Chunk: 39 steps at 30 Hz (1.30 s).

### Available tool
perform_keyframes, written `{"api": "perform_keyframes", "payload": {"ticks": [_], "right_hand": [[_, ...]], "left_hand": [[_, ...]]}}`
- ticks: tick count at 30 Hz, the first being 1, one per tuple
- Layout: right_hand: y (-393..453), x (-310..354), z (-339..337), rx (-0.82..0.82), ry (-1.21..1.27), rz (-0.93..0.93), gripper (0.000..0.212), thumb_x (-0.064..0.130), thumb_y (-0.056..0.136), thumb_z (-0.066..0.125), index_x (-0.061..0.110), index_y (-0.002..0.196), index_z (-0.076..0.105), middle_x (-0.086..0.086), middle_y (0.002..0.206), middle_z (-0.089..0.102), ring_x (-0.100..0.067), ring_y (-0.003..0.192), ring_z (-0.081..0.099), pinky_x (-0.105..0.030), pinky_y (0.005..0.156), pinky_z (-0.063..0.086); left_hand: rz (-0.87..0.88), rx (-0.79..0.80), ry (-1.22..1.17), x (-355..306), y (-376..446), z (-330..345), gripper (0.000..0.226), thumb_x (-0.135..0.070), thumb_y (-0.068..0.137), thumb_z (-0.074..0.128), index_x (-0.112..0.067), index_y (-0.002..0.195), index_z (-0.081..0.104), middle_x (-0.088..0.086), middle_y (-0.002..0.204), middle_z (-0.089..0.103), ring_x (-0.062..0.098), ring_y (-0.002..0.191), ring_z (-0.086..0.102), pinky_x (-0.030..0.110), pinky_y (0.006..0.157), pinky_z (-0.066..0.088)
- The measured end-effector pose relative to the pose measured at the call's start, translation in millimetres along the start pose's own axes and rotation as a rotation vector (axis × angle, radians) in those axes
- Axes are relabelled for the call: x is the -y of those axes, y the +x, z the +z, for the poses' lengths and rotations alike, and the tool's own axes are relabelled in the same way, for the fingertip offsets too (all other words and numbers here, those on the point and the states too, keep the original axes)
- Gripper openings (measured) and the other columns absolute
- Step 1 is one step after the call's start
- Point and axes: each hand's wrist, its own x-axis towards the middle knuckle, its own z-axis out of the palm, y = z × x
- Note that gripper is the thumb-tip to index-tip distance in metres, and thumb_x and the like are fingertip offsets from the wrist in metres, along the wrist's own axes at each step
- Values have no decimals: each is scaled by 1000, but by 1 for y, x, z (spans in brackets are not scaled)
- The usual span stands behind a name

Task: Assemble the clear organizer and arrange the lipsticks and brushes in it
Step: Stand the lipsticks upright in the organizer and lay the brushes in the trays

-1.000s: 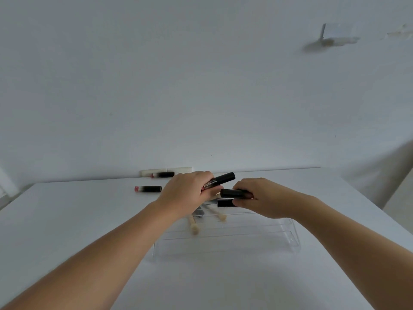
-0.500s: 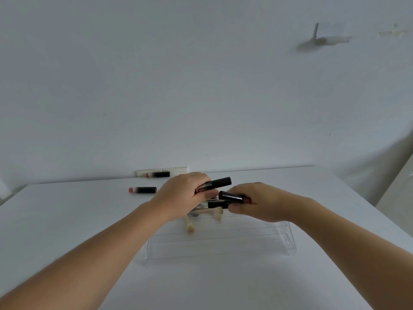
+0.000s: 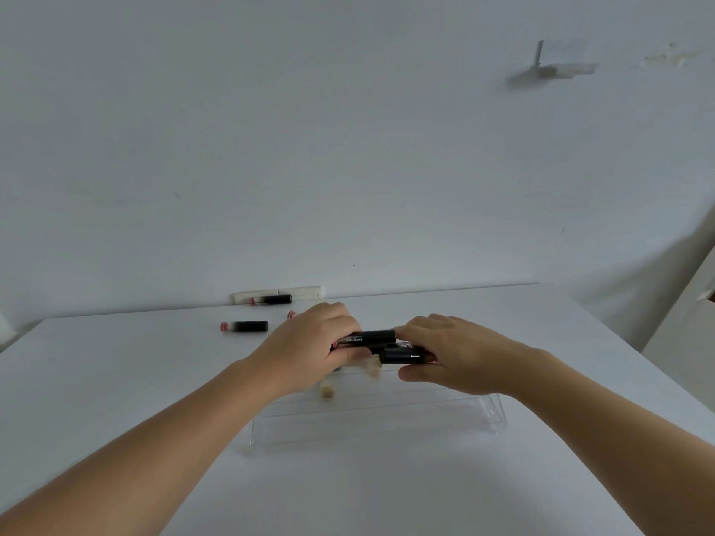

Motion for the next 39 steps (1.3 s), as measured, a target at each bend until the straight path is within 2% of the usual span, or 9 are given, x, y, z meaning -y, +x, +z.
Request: {"api": "perform_keyframes", "payload": {"ticks": [5,9,15,21,24,31,34,37,39], "right_hand": [[-4,0,3,14,-33,0,64,73,89,48,44,145,34,19,118,53,-8,104,47,-26,86,36],[-4,0,4,3,-12,10,68,79,88,41,45,146,35,18,121,55,-9,107,49,-29,91,41],[-5,-1,10,-45,-20,27,76,87,83,33,46,147,33,20,124,56,-7,110,51,-25,89,37],[-6,-1,11,-72,-22,27,79,90,80,31,46,146,35,19,123,57,-9,108,52,-27,88,37],[-7,-1,10,-63,-26,29,84,92,77,29,46,147,32,20,123,57,-8,108,51,-26,87,36],[-8,-1,12,-75,-36,39,85,93,75,32,46,147,33,21,122,57,-6,110,52,-24,83,34],[-8,0,11,-74,-35,46,85,92,75,34,47,147,33,21,121,57,-6,109,51,-24,83,33],[-7,0,12,-77,-33,50,88,94,74,31,46,147,34,21,121,57,-7,108,52,-24,85,35],[-7,0,12,-80,-36,48,89,95,73,29,45,147,34,21,121,58,-7,108,52,-25,86,36]], "left_hand": [[-6,35,-8,-3,-1,-2,51,-73,88,46,-34,113,68,-19,100,53,1,96,46,34,83,48],[20,8,23,-7,-5,-6,53,-72,89,44,-36,121,67,-17,104,55,3,98,47,38,85,49],[218,-129,170,-14,-21,-9,43,-52,98,51,-23,126,68,-4,102,60,17,87,53,41,76,50],[341,-187,238,-15,-39,-2,31,-40,98,61,-23,121,70,-2,92,56,19,80,51,36,76,47],[324,-156,242,-14,-42,0,31,-41,93,65,-25,120,70,-3,89,55,19,78,51,35,73,47],[262,-191,205,-14,-44,5,31,-38,93,66,-20,119,70,-4,98,58,18,85,51,35,80,46],[247,-195,229,-15,-47,10,32,-35,96,61,-22,124,68,-3,109,61,20,95,55,34,86,43],[232,-161,264,-18,-49,12,36,-36,97,56,-24,130,65,-4,121,61,19,106,54,27,95,30],[201,-124,270,-18,-49,11,41,-40,98,52,-25,134,61,-3,127,58,19,111,52,29,98,30]]}}
